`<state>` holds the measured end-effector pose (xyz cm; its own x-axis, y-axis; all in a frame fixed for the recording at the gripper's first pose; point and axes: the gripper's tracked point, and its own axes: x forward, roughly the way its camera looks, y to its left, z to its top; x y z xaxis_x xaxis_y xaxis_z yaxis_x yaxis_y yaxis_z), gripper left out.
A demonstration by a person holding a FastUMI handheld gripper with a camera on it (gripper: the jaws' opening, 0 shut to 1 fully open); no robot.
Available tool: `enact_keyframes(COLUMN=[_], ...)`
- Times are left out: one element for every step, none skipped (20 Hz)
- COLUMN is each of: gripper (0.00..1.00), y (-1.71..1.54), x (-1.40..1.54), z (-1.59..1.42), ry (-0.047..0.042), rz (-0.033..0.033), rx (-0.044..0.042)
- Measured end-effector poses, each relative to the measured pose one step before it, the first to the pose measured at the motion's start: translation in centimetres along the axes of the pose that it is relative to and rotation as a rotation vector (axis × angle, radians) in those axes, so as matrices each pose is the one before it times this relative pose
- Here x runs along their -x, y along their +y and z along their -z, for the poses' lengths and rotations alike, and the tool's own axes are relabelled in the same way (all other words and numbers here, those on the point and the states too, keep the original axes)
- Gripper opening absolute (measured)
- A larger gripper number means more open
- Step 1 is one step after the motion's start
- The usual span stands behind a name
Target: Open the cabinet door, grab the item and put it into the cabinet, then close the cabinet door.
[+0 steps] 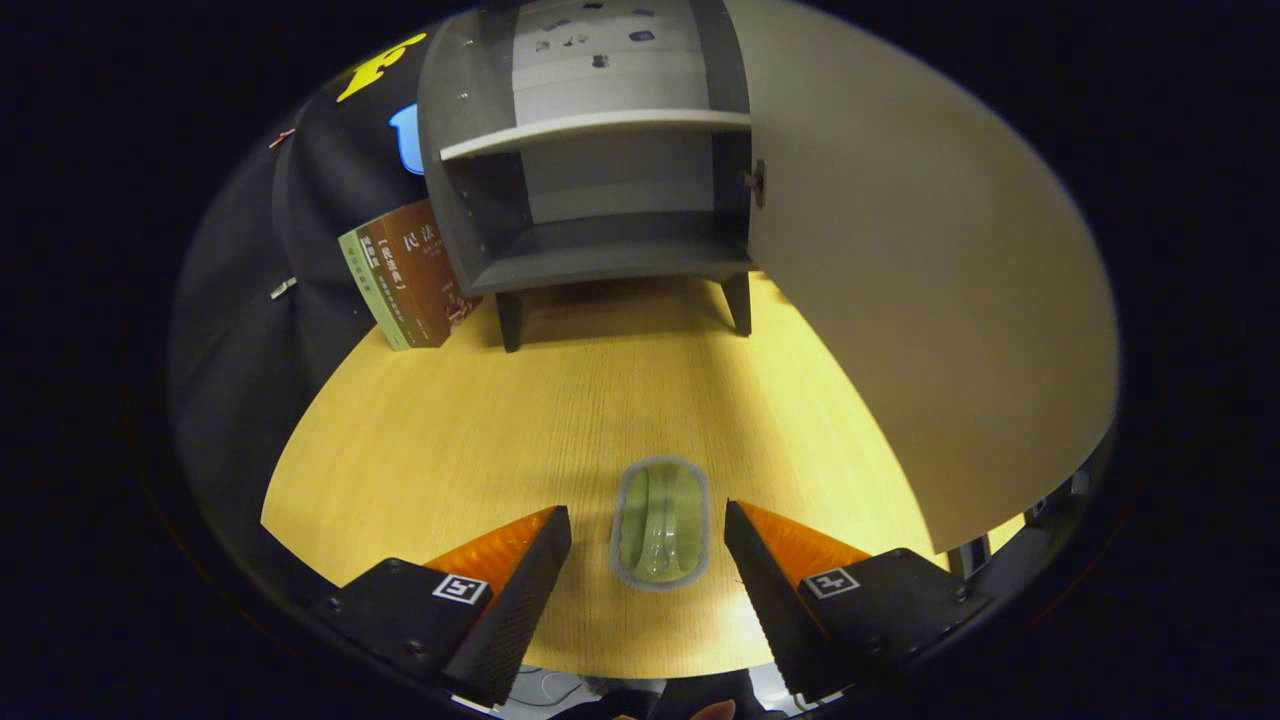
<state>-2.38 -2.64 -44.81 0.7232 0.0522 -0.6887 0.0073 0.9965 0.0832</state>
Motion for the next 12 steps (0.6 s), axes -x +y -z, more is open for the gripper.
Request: enact_keyframes(gripper=[0.98,0.97,0.97,0.95,0.90,0.79,0.72,0.61,0.58,0.57,0.58,0.47], y=[0.020,0.005,0.048,0.050,0.066,-0.059,-0.218,-0.346,-0.088,-0.074,-0.072,-0.197], x=[-1.085,-0.911,-0.929,-0.724,-0.656,-0.525,-0.639,-0.483,-0.273,-0.004,-0.523,0.884], z=[0.485,0.256,0.337,0.315,0.451,0.385,0.409,0.564,0.619,-0.214,0.513,-0.954], ry=[0.01643,0.01156,0.01227,0.01350,0.01621,0.01462,0.01207,0.01764,0.02304,-0.01410,-0.00472,-0.02155], rz=[0.00383,0.00857,0.00648,0.00370,0.00315,0.00701,0.01362,0.01561,0.00790,0.00134,0.00360,0.00438], rx=[-0.00338,0.00369,0.00369,-0.00035,-0.00378,-0.00682,-0.00465,-0.00296,-0.00299,0.01447,0.02440,0.00891])
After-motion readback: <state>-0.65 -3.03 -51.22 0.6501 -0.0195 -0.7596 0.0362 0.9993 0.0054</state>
